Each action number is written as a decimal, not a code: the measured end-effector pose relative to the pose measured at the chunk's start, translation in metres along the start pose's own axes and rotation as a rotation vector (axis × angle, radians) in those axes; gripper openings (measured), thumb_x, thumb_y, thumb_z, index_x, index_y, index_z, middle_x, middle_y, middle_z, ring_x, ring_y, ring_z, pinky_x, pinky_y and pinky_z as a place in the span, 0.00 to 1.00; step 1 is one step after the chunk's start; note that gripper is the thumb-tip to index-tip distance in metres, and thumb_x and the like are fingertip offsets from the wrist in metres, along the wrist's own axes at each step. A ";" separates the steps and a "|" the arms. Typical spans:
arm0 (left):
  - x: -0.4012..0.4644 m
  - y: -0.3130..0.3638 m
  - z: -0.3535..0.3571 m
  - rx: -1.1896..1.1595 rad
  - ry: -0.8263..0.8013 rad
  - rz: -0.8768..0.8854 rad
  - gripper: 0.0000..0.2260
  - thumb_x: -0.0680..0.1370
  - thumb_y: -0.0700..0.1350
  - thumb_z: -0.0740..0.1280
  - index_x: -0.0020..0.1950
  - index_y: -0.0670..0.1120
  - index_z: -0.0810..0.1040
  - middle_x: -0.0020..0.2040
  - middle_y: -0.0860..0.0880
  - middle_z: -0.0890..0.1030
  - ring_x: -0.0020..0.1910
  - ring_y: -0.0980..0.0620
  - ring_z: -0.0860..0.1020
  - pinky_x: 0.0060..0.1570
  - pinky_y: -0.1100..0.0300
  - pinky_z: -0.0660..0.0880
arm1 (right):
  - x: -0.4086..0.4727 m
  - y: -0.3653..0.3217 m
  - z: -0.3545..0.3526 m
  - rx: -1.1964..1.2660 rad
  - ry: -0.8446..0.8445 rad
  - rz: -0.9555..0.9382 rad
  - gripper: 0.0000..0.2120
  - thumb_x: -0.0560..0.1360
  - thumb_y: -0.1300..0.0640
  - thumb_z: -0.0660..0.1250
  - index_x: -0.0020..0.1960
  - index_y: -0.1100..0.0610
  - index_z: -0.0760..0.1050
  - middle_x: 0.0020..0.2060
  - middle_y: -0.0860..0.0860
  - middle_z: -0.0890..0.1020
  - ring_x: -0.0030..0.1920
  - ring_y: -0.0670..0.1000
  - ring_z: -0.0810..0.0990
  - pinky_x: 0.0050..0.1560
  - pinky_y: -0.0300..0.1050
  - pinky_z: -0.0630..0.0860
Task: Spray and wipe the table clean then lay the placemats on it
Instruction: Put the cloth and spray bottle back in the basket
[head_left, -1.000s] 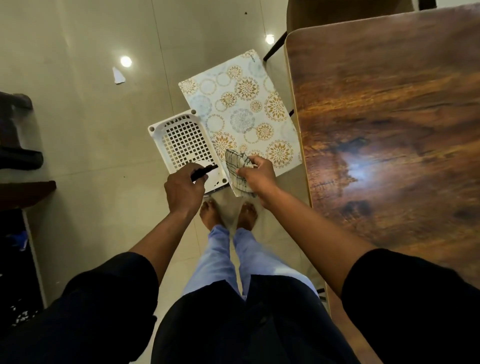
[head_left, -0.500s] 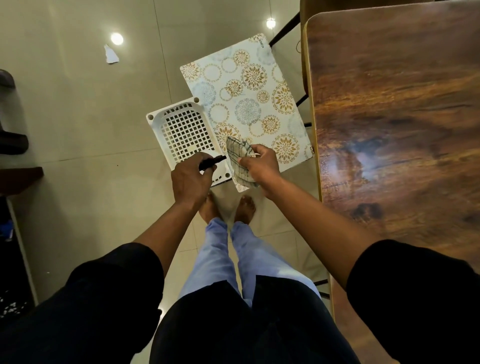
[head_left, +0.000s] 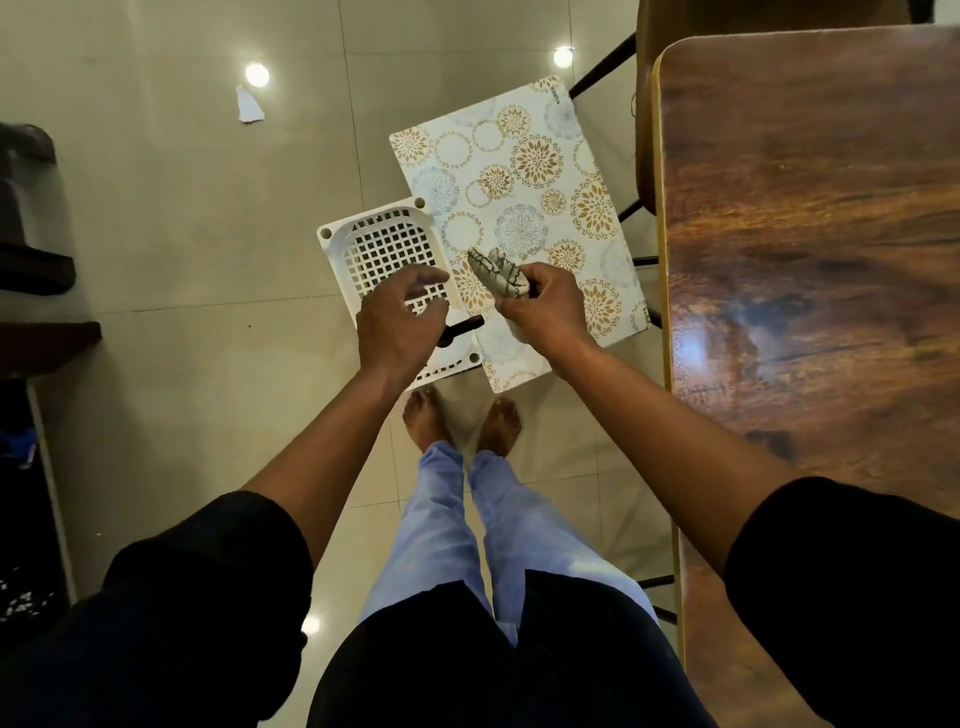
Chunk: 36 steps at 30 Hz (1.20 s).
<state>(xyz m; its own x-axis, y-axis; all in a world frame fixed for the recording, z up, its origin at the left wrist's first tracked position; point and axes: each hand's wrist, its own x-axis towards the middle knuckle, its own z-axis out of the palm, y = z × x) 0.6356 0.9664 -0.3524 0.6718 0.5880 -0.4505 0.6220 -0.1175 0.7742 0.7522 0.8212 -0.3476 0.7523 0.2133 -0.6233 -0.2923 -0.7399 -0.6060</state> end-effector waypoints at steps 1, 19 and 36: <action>0.008 0.008 -0.002 -0.027 0.038 0.021 0.10 0.77 0.46 0.70 0.54 0.58 0.86 0.55 0.61 0.86 0.55 0.60 0.83 0.56 0.59 0.79 | 0.003 -0.005 0.001 -0.039 0.002 -0.034 0.14 0.69 0.61 0.76 0.54 0.55 0.82 0.44 0.50 0.84 0.44 0.51 0.82 0.44 0.51 0.79; 0.098 -0.009 -0.027 0.023 0.085 -0.170 0.06 0.73 0.55 0.79 0.39 0.57 0.86 0.42 0.59 0.87 0.46 0.58 0.85 0.53 0.54 0.83 | 0.071 -0.057 0.073 -0.412 -0.084 -0.499 0.17 0.71 0.58 0.71 0.60 0.55 0.81 0.51 0.52 0.86 0.50 0.53 0.83 0.49 0.49 0.80; 0.112 -0.049 -0.043 -0.169 0.184 -0.158 0.01 0.77 0.43 0.73 0.46 0.48 0.82 0.41 0.54 0.84 0.38 0.60 0.80 0.37 0.67 0.75 | 0.114 -0.066 0.102 -0.709 -0.302 -0.766 0.14 0.72 0.61 0.68 0.55 0.53 0.83 0.44 0.52 0.86 0.44 0.56 0.81 0.38 0.45 0.71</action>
<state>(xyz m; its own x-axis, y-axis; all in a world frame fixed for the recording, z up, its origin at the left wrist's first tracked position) 0.6628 1.0724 -0.4212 0.4780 0.7253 -0.4954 0.6270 0.1133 0.7708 0.7971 0.9594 -0.4291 0.3850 0.8514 -0.3562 0.6734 -0.5231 -0.5224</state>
